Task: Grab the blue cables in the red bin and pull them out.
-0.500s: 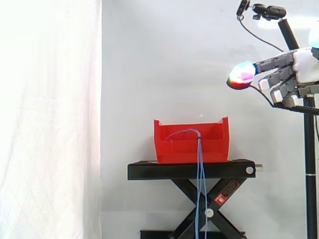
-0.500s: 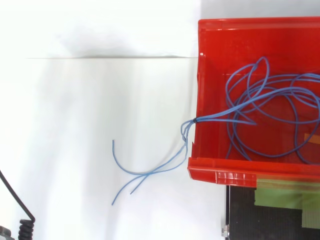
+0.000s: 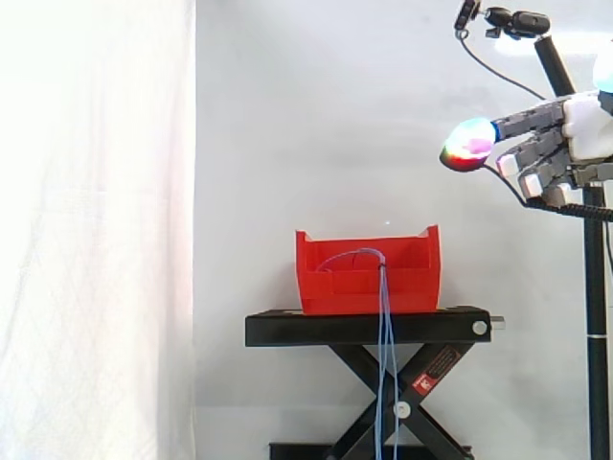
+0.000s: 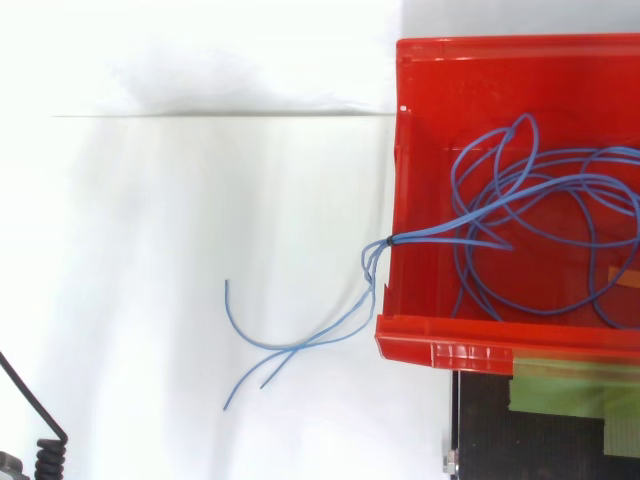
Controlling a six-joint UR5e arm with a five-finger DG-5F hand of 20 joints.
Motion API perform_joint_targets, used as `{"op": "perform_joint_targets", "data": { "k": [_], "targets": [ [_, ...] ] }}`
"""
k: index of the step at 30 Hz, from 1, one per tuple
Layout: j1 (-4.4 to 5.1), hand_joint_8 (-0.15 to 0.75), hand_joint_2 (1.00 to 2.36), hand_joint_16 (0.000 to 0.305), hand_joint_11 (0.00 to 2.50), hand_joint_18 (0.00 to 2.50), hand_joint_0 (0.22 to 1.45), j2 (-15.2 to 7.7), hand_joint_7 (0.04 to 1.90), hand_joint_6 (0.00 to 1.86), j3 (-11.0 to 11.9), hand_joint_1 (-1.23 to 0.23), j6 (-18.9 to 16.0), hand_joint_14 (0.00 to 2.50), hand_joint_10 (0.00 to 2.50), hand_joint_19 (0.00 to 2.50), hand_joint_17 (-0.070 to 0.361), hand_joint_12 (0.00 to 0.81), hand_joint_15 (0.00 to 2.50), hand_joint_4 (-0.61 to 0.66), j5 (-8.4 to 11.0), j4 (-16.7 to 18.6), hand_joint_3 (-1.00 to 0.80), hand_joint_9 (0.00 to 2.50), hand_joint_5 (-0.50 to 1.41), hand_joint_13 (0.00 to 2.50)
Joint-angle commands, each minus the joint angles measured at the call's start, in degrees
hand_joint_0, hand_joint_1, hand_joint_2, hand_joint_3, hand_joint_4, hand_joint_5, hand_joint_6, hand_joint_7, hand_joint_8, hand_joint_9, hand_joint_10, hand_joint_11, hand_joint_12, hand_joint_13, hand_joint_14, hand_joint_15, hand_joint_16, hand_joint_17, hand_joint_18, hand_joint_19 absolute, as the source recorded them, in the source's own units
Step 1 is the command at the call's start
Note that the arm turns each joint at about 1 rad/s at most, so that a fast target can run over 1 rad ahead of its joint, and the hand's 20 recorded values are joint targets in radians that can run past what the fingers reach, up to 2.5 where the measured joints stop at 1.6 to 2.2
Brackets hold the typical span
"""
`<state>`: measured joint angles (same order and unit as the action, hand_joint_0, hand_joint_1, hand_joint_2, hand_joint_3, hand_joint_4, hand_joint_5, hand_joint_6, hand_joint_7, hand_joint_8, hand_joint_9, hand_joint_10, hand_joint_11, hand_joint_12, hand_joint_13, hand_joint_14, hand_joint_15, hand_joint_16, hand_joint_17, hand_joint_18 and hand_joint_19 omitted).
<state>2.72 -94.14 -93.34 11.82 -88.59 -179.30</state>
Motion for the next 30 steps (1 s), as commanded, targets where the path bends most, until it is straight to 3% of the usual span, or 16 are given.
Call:
{"op": "perform_joint_targets", "data": {
  "k": [1,30],
  "targets": [
    [0.00,0.256,1.00,0.058,0.33,0.69,0.66,0.0,0.24,0.01,0.0,-0.85,0.0,0.02,0.01,0.68,0.131,0.361,0.40,0.15,0.00,0.0,-1.00,0.62,0.41,0.65],
    [0.00,0.259,1.00,0.058,0.35,0.70,0.66,0.0,0.25,0.01,0.0,-0.85,0.0,0.02,0.01,0.70,0.130,0.363,0.41,0.16,0.00,0.0,-1.00,0.66,0.47,0.68]
  ]
}}
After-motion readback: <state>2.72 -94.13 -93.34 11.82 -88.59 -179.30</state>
